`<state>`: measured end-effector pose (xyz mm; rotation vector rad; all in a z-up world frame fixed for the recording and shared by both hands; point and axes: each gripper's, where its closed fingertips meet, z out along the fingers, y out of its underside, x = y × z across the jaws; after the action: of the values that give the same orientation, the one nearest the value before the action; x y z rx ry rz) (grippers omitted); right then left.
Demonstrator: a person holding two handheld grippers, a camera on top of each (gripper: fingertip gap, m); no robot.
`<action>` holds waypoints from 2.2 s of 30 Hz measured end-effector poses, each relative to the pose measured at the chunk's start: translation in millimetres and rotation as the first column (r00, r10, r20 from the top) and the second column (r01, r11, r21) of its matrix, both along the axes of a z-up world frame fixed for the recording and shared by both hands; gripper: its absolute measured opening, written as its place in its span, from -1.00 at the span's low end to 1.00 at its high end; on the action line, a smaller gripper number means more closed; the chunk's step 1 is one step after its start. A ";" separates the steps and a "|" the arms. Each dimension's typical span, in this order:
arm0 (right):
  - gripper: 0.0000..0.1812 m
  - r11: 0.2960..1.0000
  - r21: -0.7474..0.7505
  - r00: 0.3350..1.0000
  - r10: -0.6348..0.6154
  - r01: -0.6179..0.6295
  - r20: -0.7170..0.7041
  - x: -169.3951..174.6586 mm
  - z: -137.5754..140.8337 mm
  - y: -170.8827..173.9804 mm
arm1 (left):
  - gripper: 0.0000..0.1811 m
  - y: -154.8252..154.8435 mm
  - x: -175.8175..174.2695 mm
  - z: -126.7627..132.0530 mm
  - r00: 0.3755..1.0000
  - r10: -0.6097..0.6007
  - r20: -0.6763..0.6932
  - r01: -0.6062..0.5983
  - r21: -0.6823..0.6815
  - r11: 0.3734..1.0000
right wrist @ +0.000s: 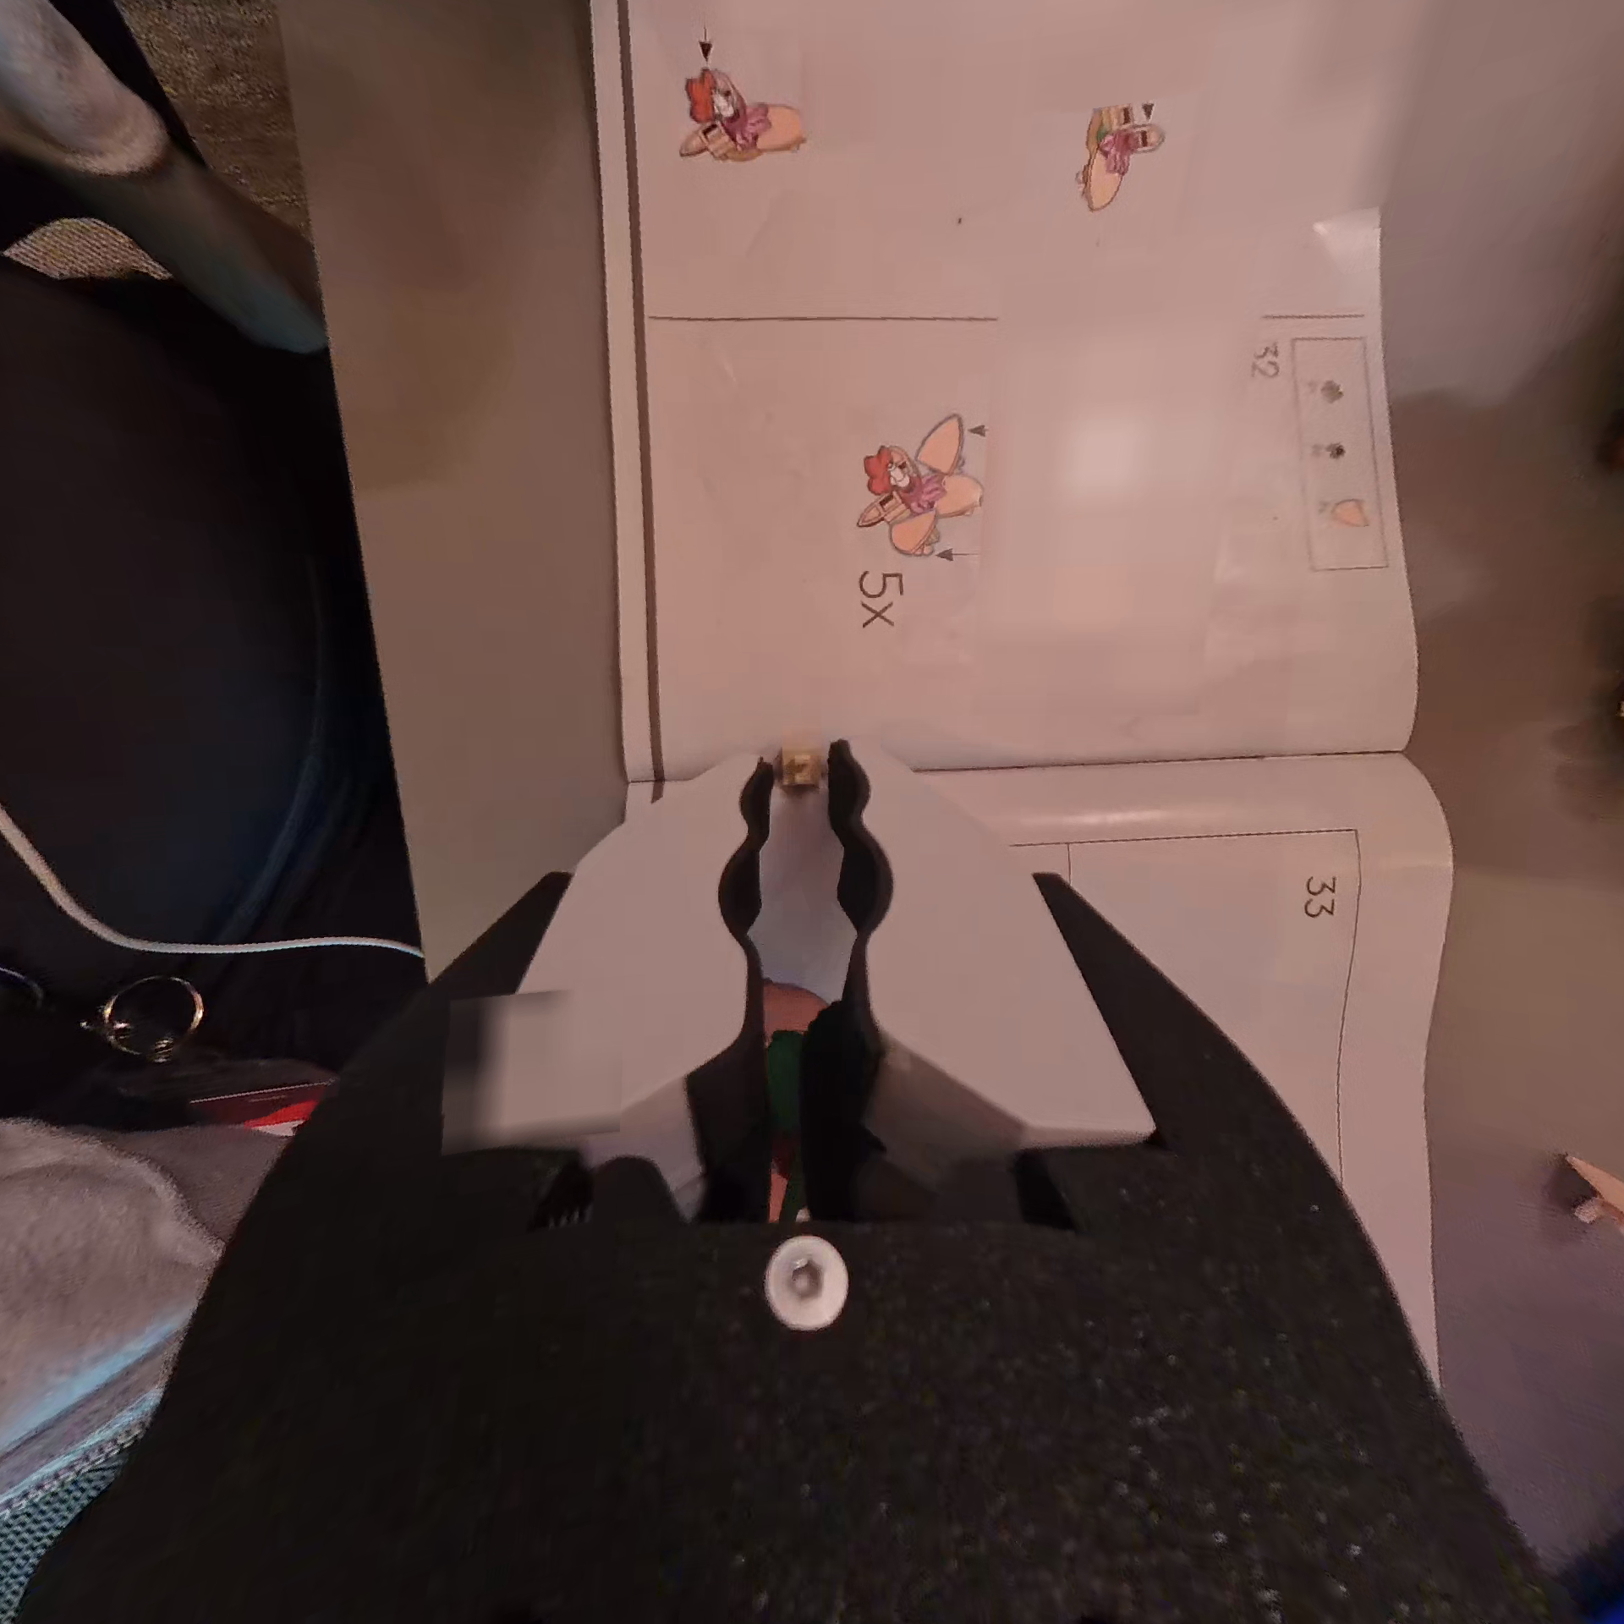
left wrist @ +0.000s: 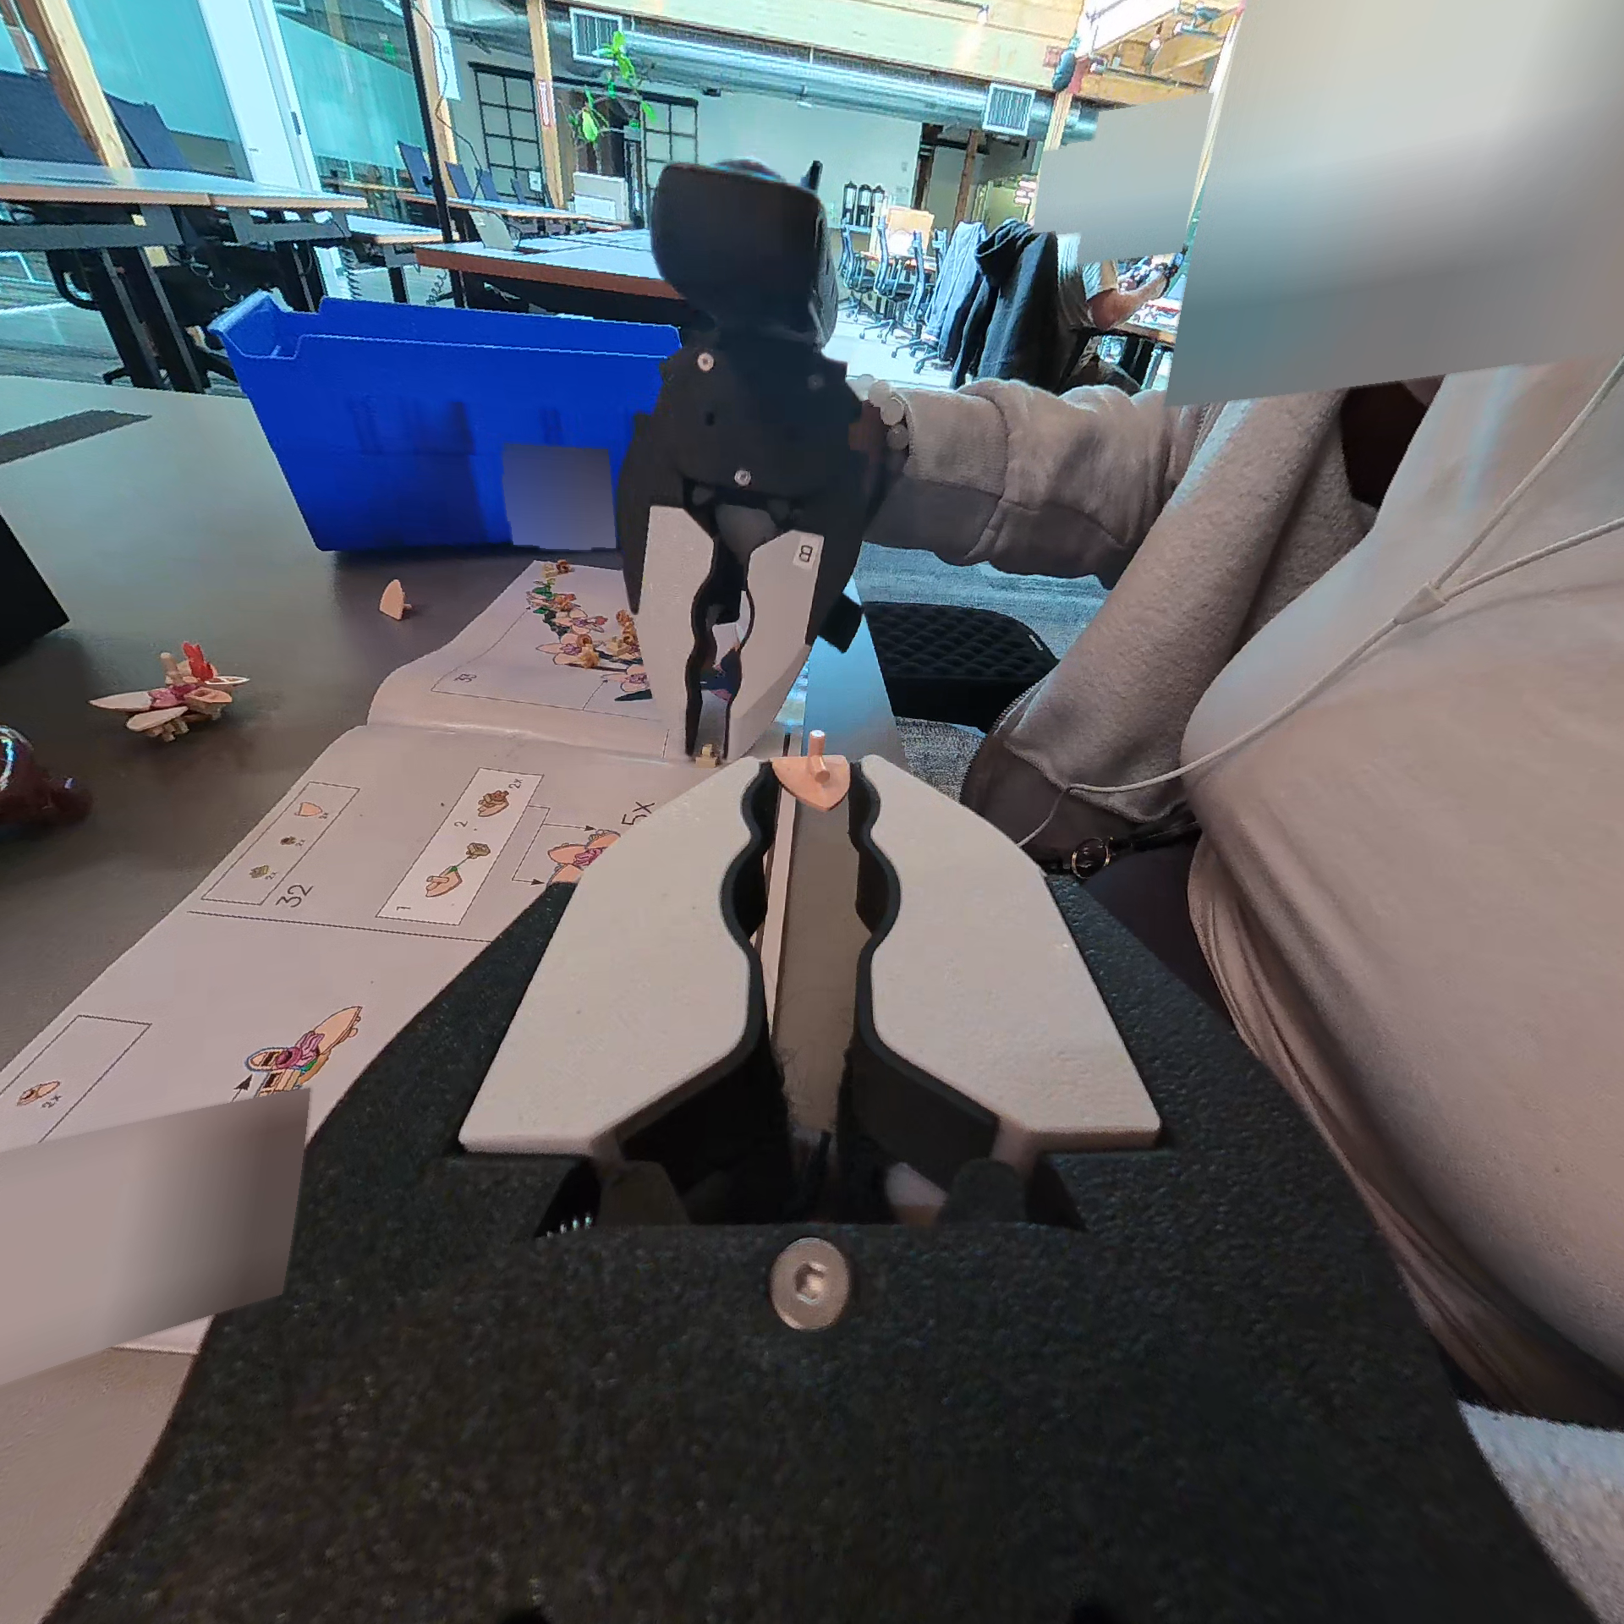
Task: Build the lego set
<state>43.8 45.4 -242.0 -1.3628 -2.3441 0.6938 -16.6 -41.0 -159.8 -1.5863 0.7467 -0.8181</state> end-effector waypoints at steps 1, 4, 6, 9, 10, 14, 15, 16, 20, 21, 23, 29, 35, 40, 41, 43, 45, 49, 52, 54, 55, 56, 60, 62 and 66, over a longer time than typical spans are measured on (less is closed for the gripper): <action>-0.89 1.000 0.001 1.000 0.002 -0.002 0.013 -0.2 -2.3 0.1 | -0.83 0.2 0.0 -0.4 1.000 0.000 -0.001 0.000 -0.002 1.000; -0.91 0.997 -0.046 0.998 -0.058 0.059 0.024 -3.5 0.5 4.7 | -0.83 0.4 0.1 -0.6 1.000 0.002 -0.003 -0.002 -0.003 1.000; -0.91 0.992 -0.087 0.996 -0.090 0.087 -0.028 -7.9 10.8 5.1 | -0.83 0.2 0.0 -0.3 1.000 0.002 -0.003 -0.002 0.000 1.000; -0.91 0.995 0.057 0.987 -0.074 0.083 -0.139 -12.2 17.1 12.8 | -0.83 0.1 0.1 -0.1 1.000 0.001 -0.001 -0.001 0.001 1.000; -0.91 0.990 0.129 0.988 -0.044 0.063 -0.151 -11.4 14.1 13.8 | -0.83 0.0 0.1 0.0 1.000 0.000 -0.001 0.000 0.001 1.000; -0.88 0.978 0.203 0.978 0.008 0.036 -0.208 -13.3 9.2 9.3 | -0.83 -0.1 -0.1 0.2 1.000 0.001 0.000 -0.001 0.003 1.000; -0.82 0.985 0.167 0.979 -0.020 0.054 -0.201 -12.3 7.7 9.3 | -0.83 -0.1 -0.1 0.1 1.000 0.001 0.000 -0.001 0.003 1.000; -0.78 0.992 0.099 0.981 -0.056 0.075 -0.183 -11.1 7.0 6.7 | -0.83 0.0 -0.1 0.0 1.000 0.001 -0.001 -0.001 0.002 1.000; -0.62 0.984 -0.020 0.978 -0.179 0.178 -0.109 -3.3 3.6 7.1 | -0.83 0.5 0.1 -0.6 1.000 0.001 -0.003 -0.001 -0.004 1.000; -0.59 0.983 -0.020 0.977 -0.186 0.185 -0.107 -1.7 3.3 7.2 | -0.83 0.5 0.1 -0.6 1.000 0.001 -0.002 -0.001 -0.005 1.000; -0.47 0.983 -0.030 0.976 -0.183 0.181 -0.116 -0.7 4.0 3.1 | -0.83 0.6 -0.1 -0.5 1.000 0.002 -0.001 -0.002 -0.005 1.000; -0.30 0.944 -0.108 0.946 -0.318 0.312 -0.054 5.6 2.0 -3.0 | -0.83 0.8 0.4 -1.4 1.000 0.003 -0.009 -0.003 -0.006 1.000; -0.63 0.939 -0.155 0.936 -0.326 0.305 -0.135 4.5 18.3 -6.9 | -0.83 0.7 0.3 -1.2 1.000 0.002 -0.008 -0.002 -0.004 1.000; -0.66 0.984 -0.045 0.971 -0.175 0.169 -0.163 5.1 13.1 18.6 | -0.83 0.6 1.0 -1.9 1.000 0.004 -0.018 -0.004 0.000 1.000; -0.74 0.991 -0.043 0.977 -0.134 0.128 -0.165 3.4 11.9 19.7 | -0.83 0.7 1.1 -2.1 1.000 0.005 -0.020 -0.005 0.000 1.000; -0.79 0.998 -0.020 0.982 -0.059 0.057 -0.181 -0.9 10.6 21.6 | -0.83 0.8 1.2 -2.3 1.000 0.006 -0.023 -0.006 0.000 1.000; -0.82 1.000 -0.029 0.983 -0.003 -0.003 -0.182 -3.8 9.0 20.0 | -0.83 1.2 1.2 -2.5 1.000 0.005 -0.020 -0.005 -0.005 1.000; -0.81 0.997 -0.075 0.985 0.011 -0.024 -0.170 -7.4 3.8 21.2 | -0.83 1.1 0.1 -1.1 1.000 0.002 -0.003 -0.002 -0.009 1.000; -0.81 0.995 -0.092 0.985 0.015 -0.031 -0.171 -8.2 2.7 19.8 | -0.83 1.2 -0.7 -0.2 1.000 0.000 0.008 0.000 -0.012 1.000; -0.82 0.995 -0.099 0.985 0.015 -0.033 -0.170 -8.4 2.2 19.2 | -0.83 1.1 -0.8 0.0 1.000 -0.001 0.011 0.001 -0.012 1.000; -0.83 0.995 -0.098 0.986 0.017 -0.034 -0.168 -8.4 1.4 19.1 | -0.83 1.1 -0.9 0.1 1.000 -0.001 0.011 0.001 -0.012 1.000; -0.84 0.994 -0.099 0.986 0.022 -0.039 -0.167 -8.2 0.8 18.5 | -0.83 1.0 -0.8 0.1 1.000 -0.001 0.011 0.001 -0.011 1.000; -0.88 0.994 -0.099 0.986 0.026 -0.042 -0.165 -8.6 -0.9 17.5 | -0.83 1.0 -0.6 -0.2 1.000 0.000 0.008 0.001 -0.010 1.000; -0.87 0.994 -0.101 0.985 0.023 -0.041 -0.170 -8.8 0.0 17.8 | -0.83 1.1 -0.5 -0.4 1.000 0.000 0.006 0.000 -0.010 1.000; -0.84 0.996 -0.085 0.984 0.022 -0.038 -0.174 -6.0 3.1 20.3 | -0.83 1.2 -0.4 -0.6 1.000 0.001 0.003 -0.001 -0.009 1.000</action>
<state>37.8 65.6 -238.9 -1.2505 -2.2246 0.8967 -16.9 -39.8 -160.4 -1.5932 0.7409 -0.8247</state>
